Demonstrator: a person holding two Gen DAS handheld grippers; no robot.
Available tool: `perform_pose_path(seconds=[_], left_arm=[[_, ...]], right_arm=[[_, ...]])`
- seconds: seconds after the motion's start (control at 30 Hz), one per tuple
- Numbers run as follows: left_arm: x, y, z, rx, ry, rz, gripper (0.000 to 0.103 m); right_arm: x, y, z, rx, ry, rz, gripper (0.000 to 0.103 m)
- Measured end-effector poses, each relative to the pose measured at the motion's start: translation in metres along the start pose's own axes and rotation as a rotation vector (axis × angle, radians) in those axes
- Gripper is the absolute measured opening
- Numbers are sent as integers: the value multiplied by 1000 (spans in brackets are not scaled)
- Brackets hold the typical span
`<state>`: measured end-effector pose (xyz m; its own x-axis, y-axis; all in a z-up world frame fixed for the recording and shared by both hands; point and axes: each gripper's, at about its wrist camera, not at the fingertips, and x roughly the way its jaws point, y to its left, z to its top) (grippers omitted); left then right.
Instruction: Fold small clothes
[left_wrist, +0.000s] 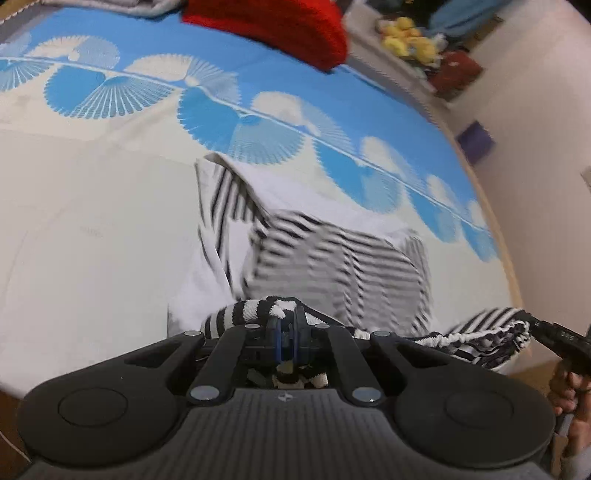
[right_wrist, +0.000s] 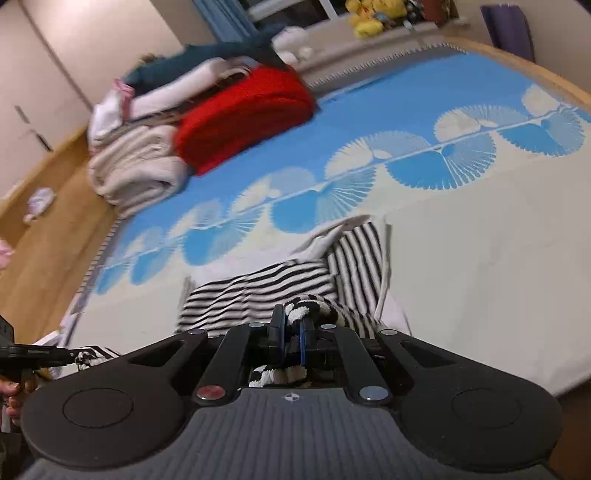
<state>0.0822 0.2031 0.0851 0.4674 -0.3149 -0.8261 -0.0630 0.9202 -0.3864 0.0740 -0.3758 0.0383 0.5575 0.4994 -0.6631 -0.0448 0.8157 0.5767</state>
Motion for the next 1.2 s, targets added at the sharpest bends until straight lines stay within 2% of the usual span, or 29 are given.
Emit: perform_pose_path(seconds=[0.1, 0.2, 0.27, 0.33, 0.37, 0.4, 0.47, 0.57, 0.6, 0.63, 0.67, 0.7, 0.73, 0.83, 0.93, 1.1, 1.2], left_arm=[[53, 18, 39, -78, 12, 10, 8], [87, 38, 57, -133, -8, 21, 15], [95, 47, 63, -193, 16, 49, 17], [86, 52, 68, -223, -21, -4, 25], [81, 52, 69, -208, -48, -21, 33], [74, 50, 69, -176, -77, -16, 42], [64, 45, 67, -94, -111, 10, 51], [56, 39, 59, 15, -115, 24, 52], [56, 36, 55, 62, -112, 29, 57], [53, 29, 47, 107, -107, 34, 61], [54, 22, 39, 150, -100, 45, 72], [56, 18, 33, 195, -96, 62, 79], [59, 12, 26, 248, -95, 88, 80], [75, -4, 12, 385, -76, 168, 83], [94, -17, 3, 500, -84, 267, 83], [119, -29, 8, 559, -101, 348, 83], [126, -36, 17, 561, -133, 358, 83]], right_arm=[[67, -12, 31, 47, 32, -68, 7], [119, -23, 40, 56, 46, -123, 9], [141, -34, 37, 92, 48, -154, 15], [150, -41, 38, 121, 67, -194, 20], [146, -42, 41, 132, 31, -191, 22], [139, -42, 44, 137, -11, -178, 22], [132, -39, 48, 103, -50, -171, 24], [123, -34, 42, 7, -55, -171, 25], [122, -32, 40, -35, -43, -162, 26], [120, -29, 36, -93, -33, -151, 29], [117, -25, 31, -147, -26, -142, 33], [117, -22, 25, -198, -15, -137, 46], [119, -18, 18, -253, 7, -145, 54], [126, -7, -1, -400, 41, -203, 54], [134, 3, -9, -495, 31, -226, 55], [156, 20, -15, -598, 55, -234, 55], [173, 27, -13, -610, 89, -222, 55]])
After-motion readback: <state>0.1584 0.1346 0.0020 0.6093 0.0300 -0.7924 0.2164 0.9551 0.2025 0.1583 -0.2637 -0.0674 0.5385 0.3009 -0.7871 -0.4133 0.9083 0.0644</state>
